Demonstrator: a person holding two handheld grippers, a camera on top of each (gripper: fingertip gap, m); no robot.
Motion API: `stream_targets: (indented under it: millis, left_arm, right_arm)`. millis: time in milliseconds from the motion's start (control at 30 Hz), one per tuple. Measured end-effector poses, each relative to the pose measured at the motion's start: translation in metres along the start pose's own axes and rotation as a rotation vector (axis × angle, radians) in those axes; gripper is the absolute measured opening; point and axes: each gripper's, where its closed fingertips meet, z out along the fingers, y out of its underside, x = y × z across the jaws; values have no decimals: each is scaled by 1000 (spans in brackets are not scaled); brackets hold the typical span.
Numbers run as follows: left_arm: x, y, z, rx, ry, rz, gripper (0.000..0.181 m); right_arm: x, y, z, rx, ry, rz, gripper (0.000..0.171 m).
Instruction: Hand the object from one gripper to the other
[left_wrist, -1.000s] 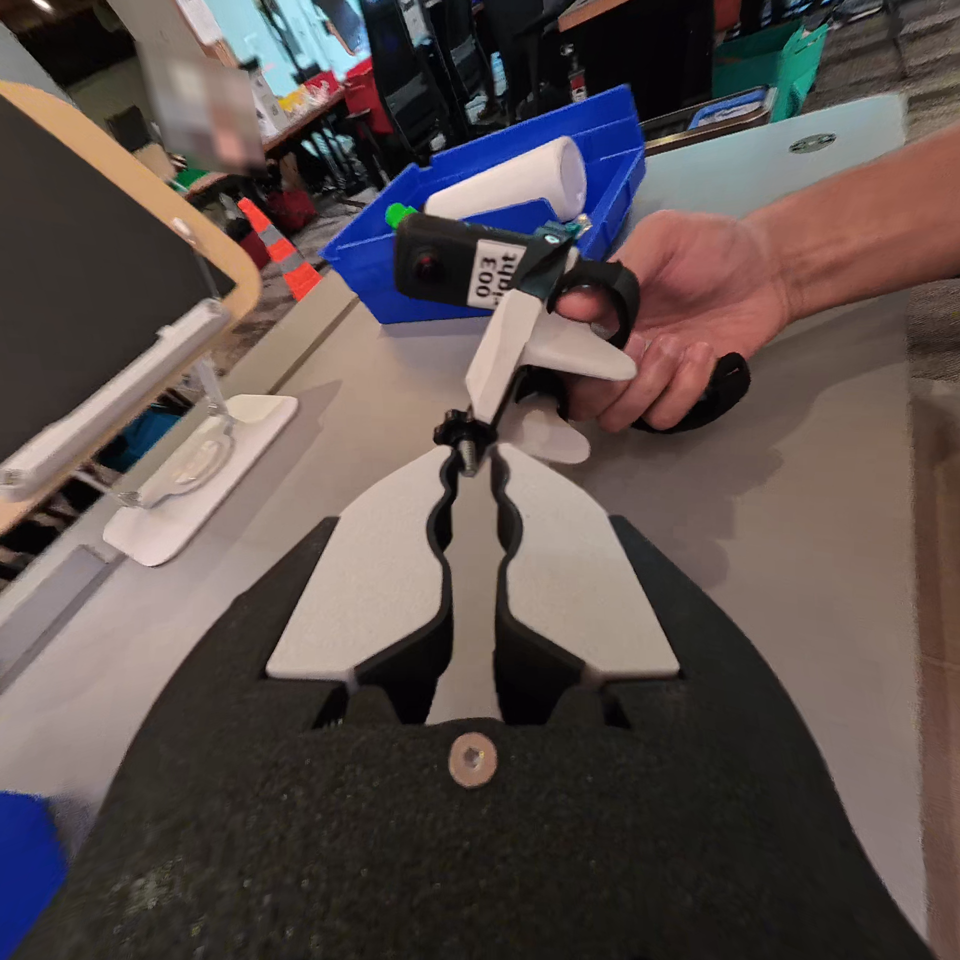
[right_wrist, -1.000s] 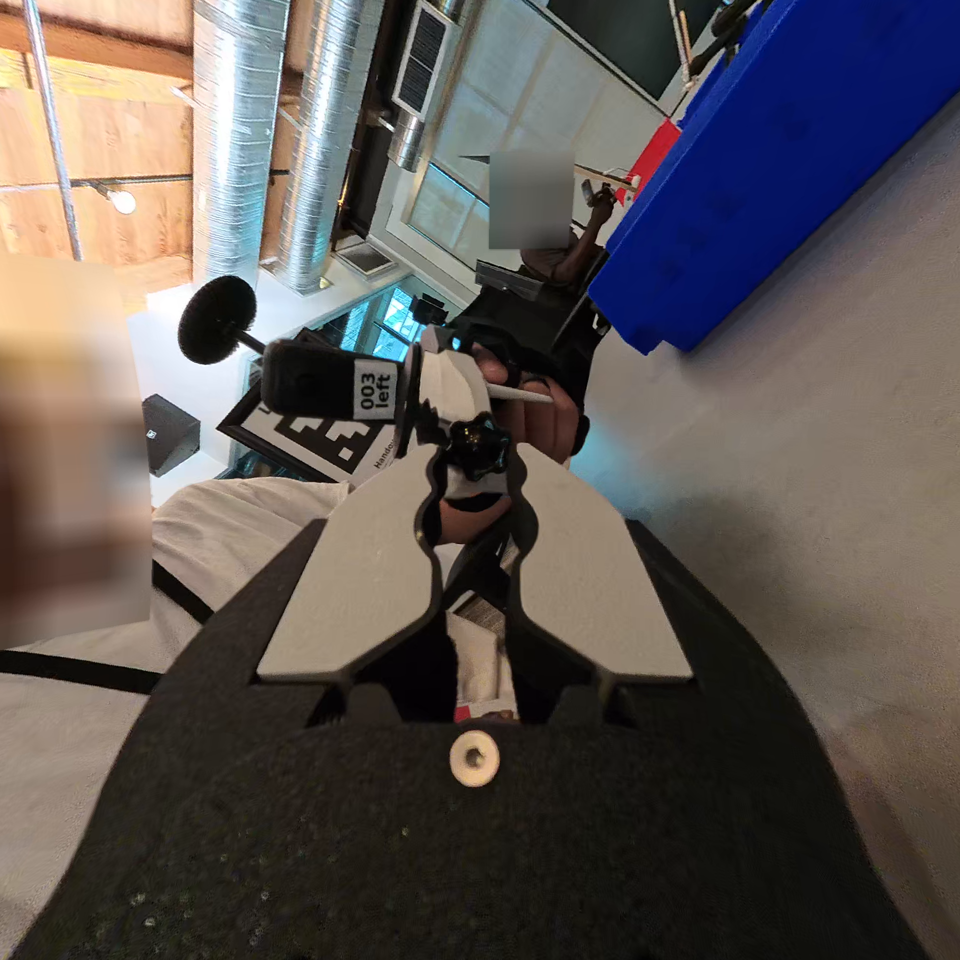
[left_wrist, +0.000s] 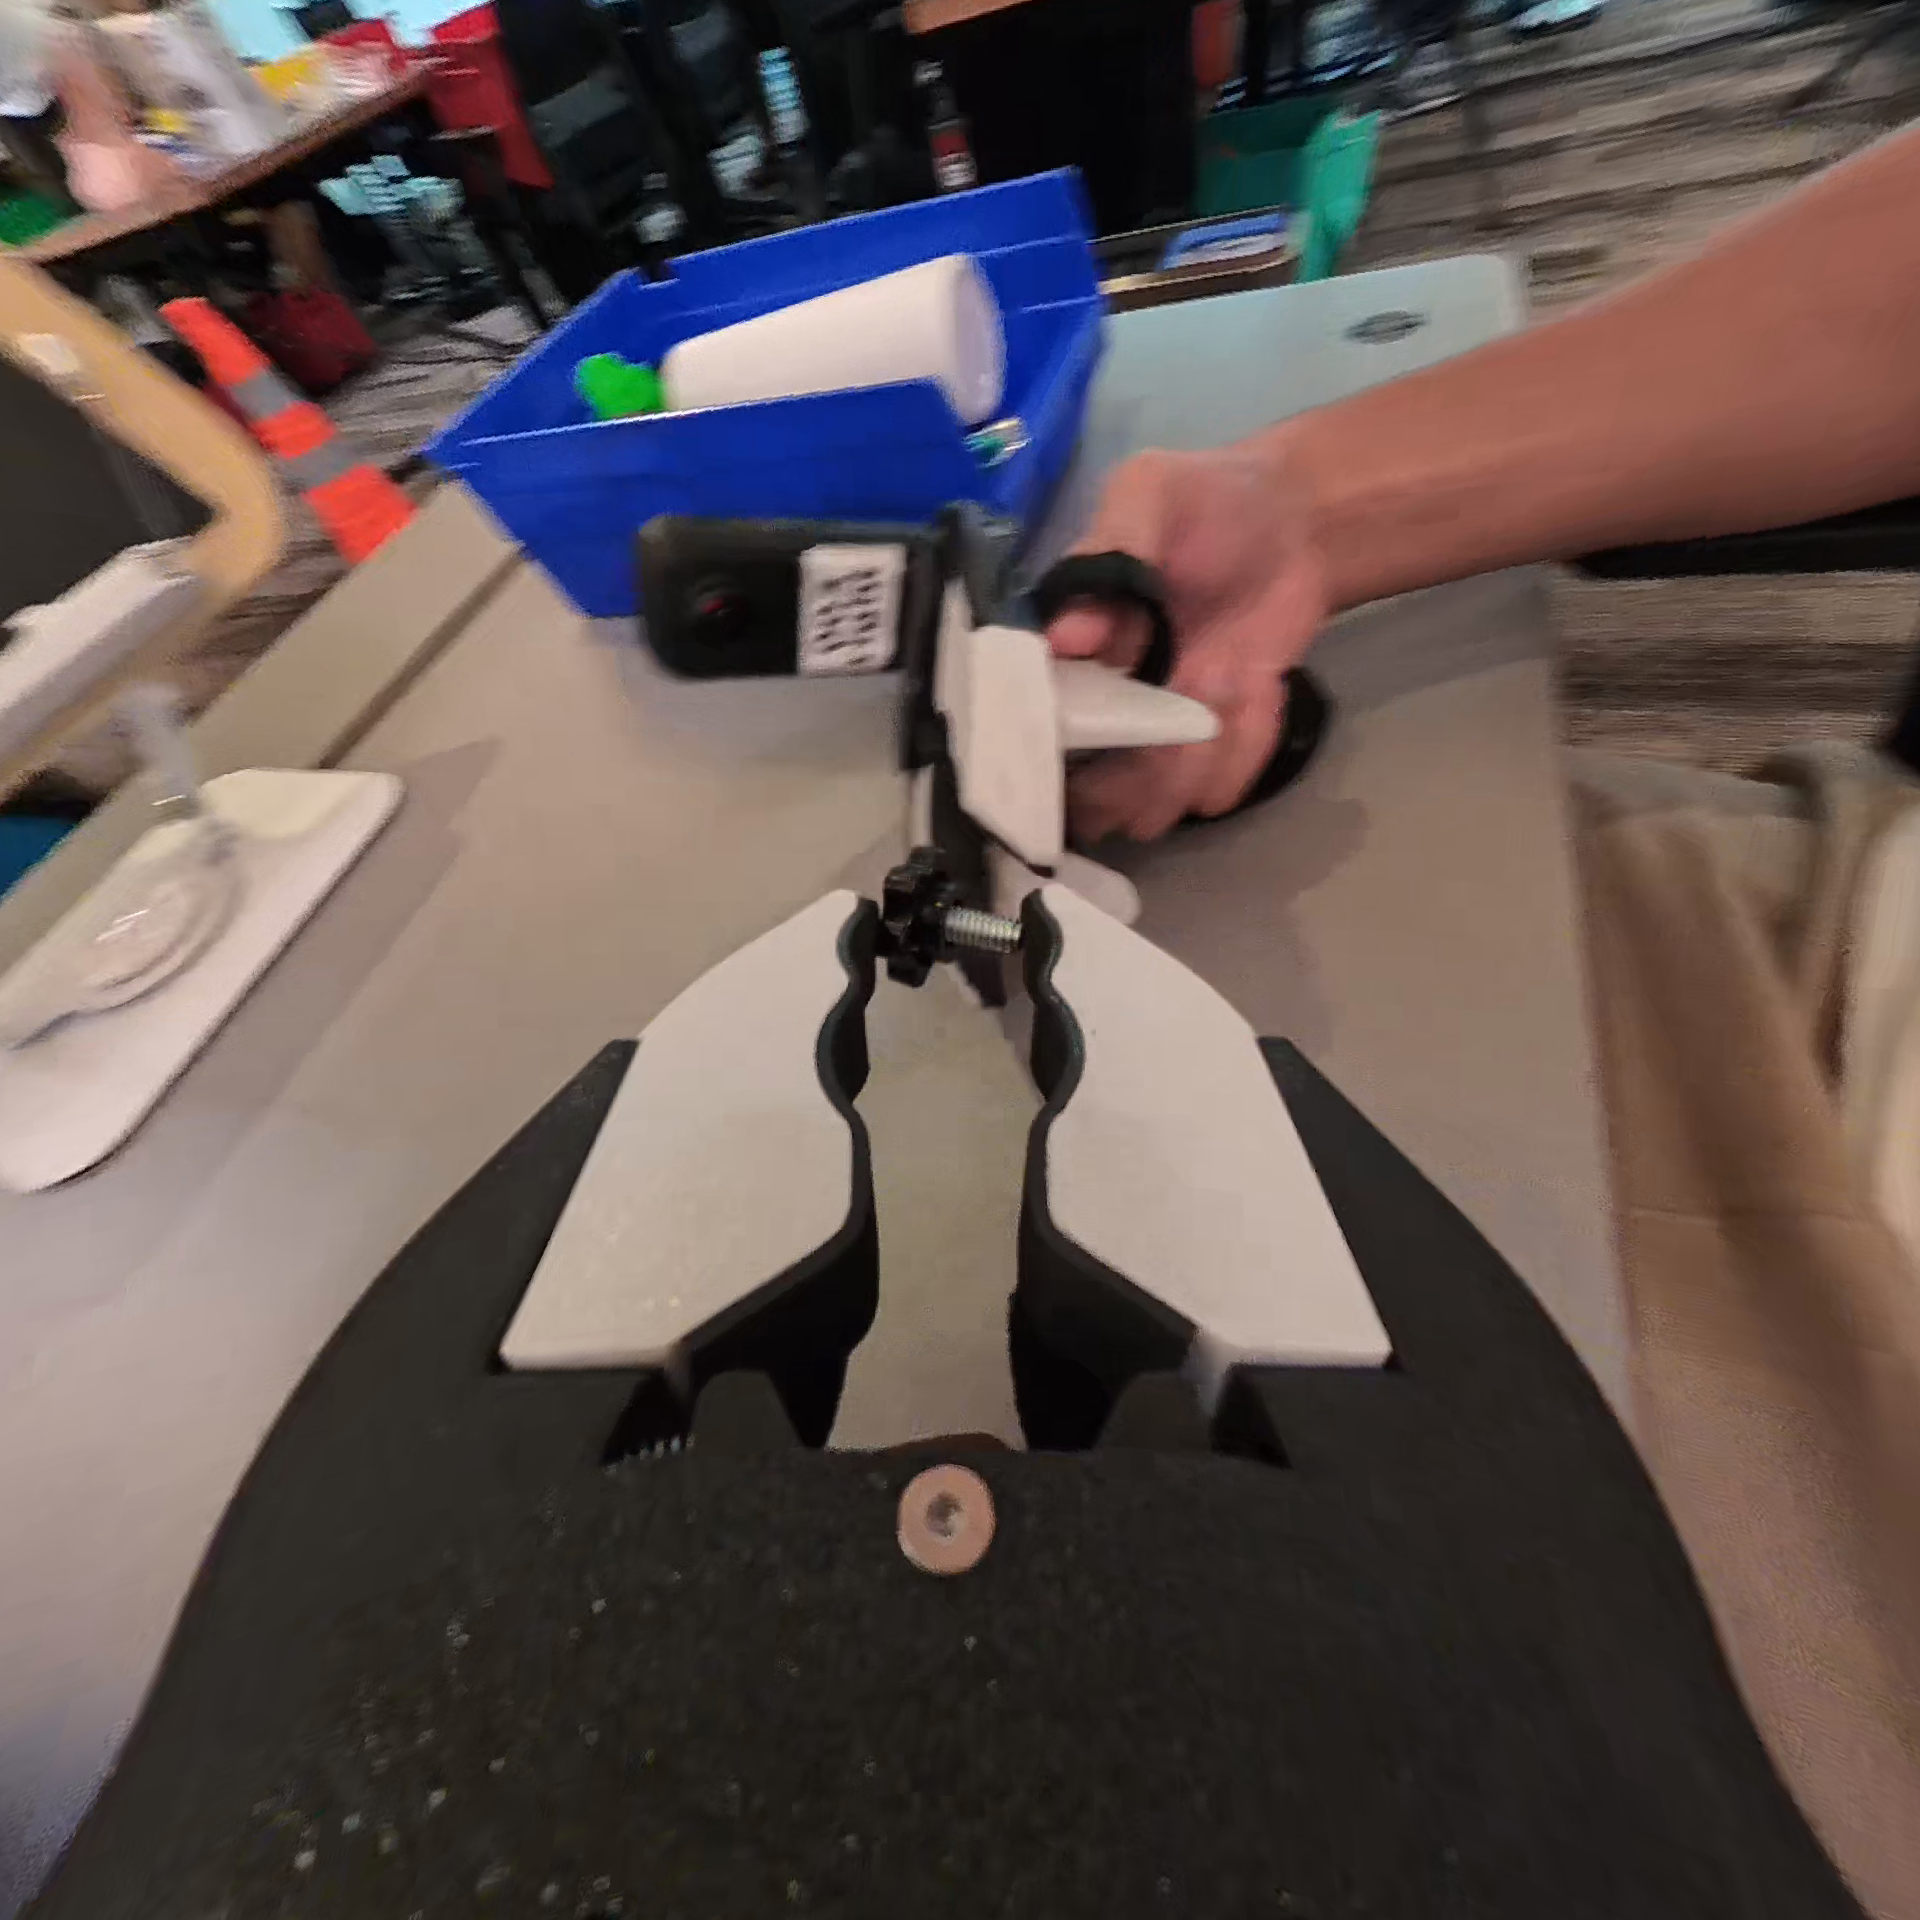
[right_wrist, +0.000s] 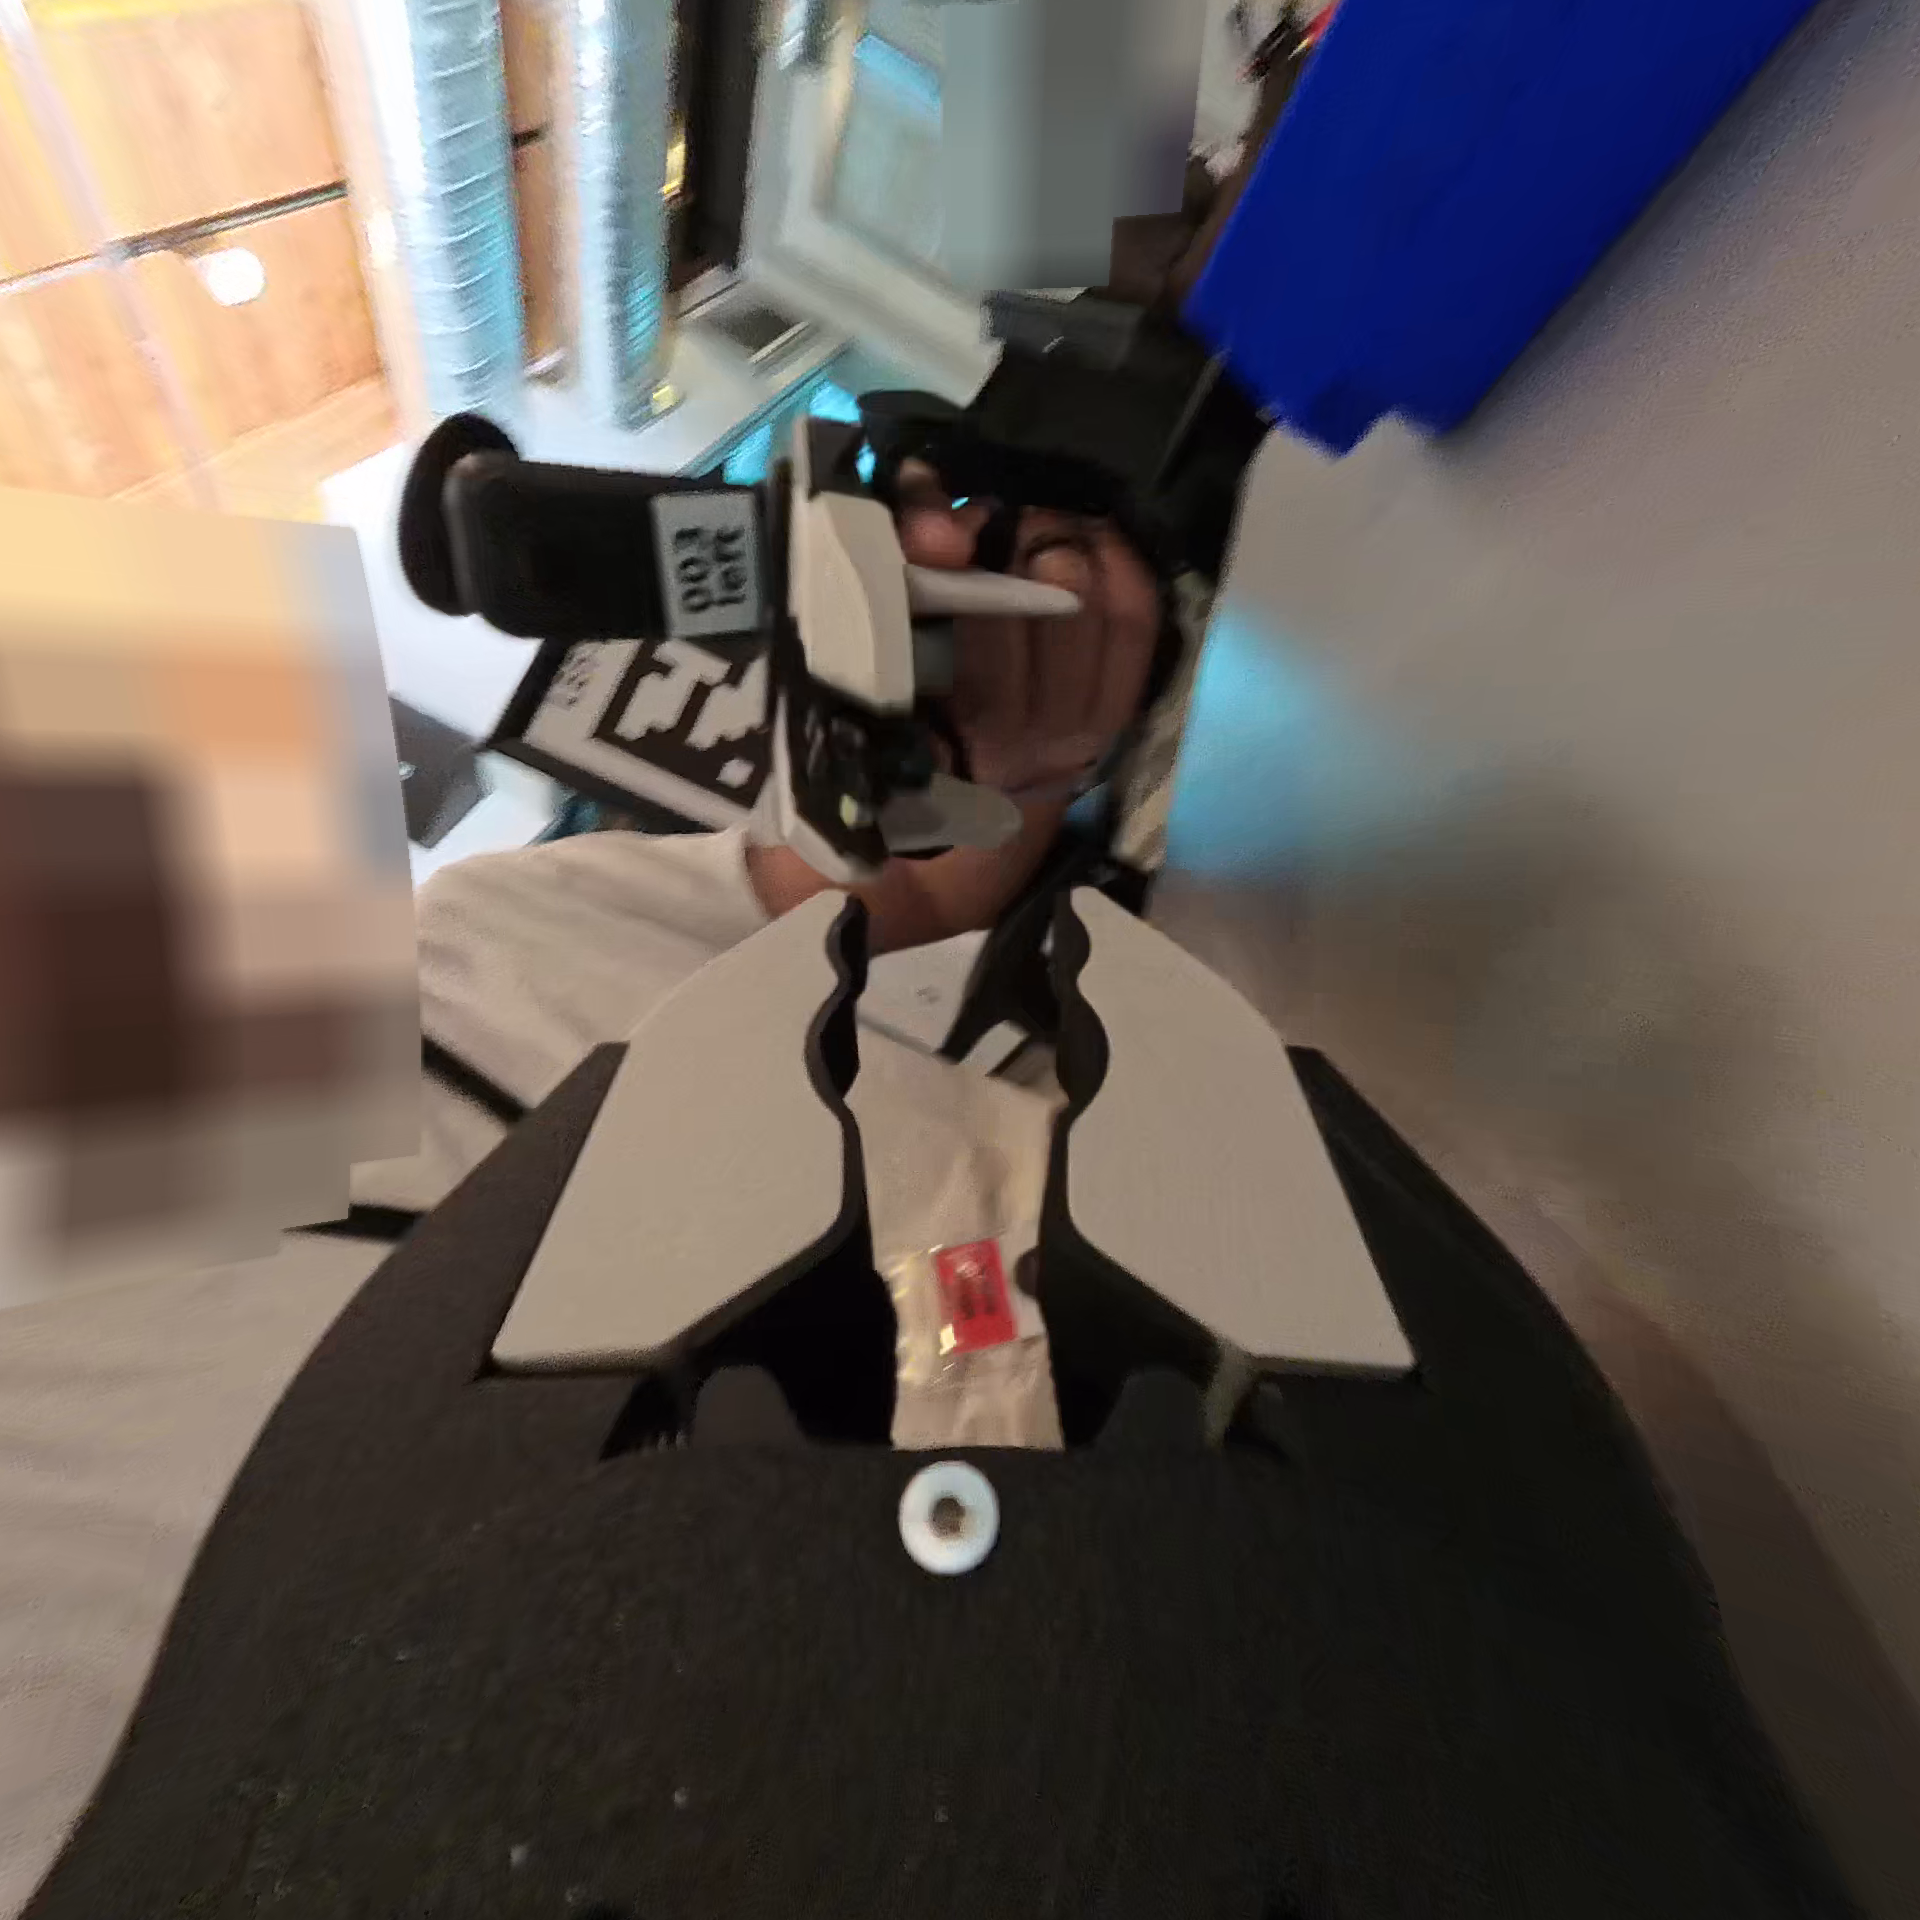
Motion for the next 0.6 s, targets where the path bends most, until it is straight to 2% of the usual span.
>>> stream_targets:
  millis: [133,200,333,600]
  left_arm:
    - [-38,18,-6,-117,-282,196,27]
    - [-45,24,-6,-175,-379,323,27]
    - [-38,23,0,-214,-421,455,27]
    - [-37,21,1,-234,-464,512,27]
  right_arm:
    - [21,-23,-5,150,264,-161,28]
    - [20,-34,-1,239,324,-242,26]
    - [14,-40,11,301,333,-293,20]
    - [14,-37,16,295,334,-289,15]
